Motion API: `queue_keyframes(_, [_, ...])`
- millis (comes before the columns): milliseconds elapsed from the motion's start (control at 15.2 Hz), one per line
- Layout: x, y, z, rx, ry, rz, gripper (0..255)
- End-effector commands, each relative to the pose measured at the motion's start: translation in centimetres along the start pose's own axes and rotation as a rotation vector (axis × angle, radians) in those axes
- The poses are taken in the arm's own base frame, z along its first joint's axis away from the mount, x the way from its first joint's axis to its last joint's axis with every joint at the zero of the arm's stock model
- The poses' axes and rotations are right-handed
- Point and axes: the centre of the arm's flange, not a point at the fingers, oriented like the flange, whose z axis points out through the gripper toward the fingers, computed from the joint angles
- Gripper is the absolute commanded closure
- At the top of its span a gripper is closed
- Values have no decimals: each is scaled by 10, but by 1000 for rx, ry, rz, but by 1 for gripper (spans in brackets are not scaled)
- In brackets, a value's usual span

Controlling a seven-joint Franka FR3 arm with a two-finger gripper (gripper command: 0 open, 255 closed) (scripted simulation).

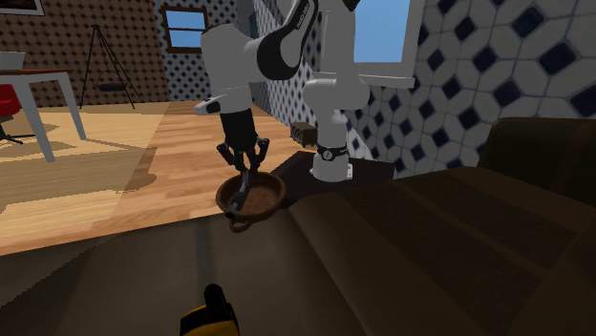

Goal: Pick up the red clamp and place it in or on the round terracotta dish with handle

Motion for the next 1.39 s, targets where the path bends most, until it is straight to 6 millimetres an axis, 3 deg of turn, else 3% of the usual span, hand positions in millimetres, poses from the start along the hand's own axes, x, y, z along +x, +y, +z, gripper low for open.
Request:
queue_keyframes(0, [0,0,0,0,1,0,255])
queue_keyframes(132, [0,0,0,0,1,0,255])
queue_keyframes(198, [0,0,0,0,1,0,0])
queue_keyframes(528, [0,0,0,0,1,0,0])
queue_keyframes(792, [0,0,-50,0,1,0,0])
queue_keyframes(1320, [0,0,-50,0,1,0,0])
